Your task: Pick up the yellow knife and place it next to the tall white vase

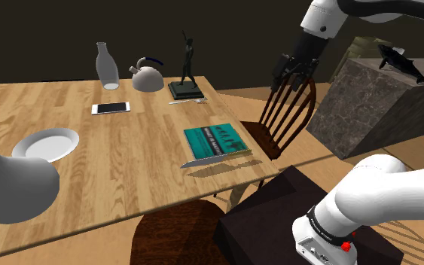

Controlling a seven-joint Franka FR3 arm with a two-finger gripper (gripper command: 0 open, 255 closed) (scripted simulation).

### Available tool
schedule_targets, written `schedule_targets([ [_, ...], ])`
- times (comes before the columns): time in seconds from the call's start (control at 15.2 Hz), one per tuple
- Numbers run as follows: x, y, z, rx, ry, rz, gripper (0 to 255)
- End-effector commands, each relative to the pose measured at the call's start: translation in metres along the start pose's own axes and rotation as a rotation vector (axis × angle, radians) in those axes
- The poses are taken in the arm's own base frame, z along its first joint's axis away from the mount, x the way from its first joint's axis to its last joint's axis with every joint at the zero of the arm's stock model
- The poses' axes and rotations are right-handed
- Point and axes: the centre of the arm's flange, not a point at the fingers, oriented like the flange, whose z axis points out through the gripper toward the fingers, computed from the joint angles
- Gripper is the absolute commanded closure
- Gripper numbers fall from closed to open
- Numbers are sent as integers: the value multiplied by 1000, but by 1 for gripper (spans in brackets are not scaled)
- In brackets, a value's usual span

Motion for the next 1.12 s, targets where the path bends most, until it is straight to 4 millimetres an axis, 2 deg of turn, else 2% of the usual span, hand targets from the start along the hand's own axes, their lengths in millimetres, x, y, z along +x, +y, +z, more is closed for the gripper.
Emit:
schedule_targets([
  [0.0, 0, 0, 0, 0, 0, 0, 0],
  [0.53, 39, -23, 98, -22, -28, -442, 0],
  [1.06, 61, -58, 197, -44, -55, -885, 0],
])
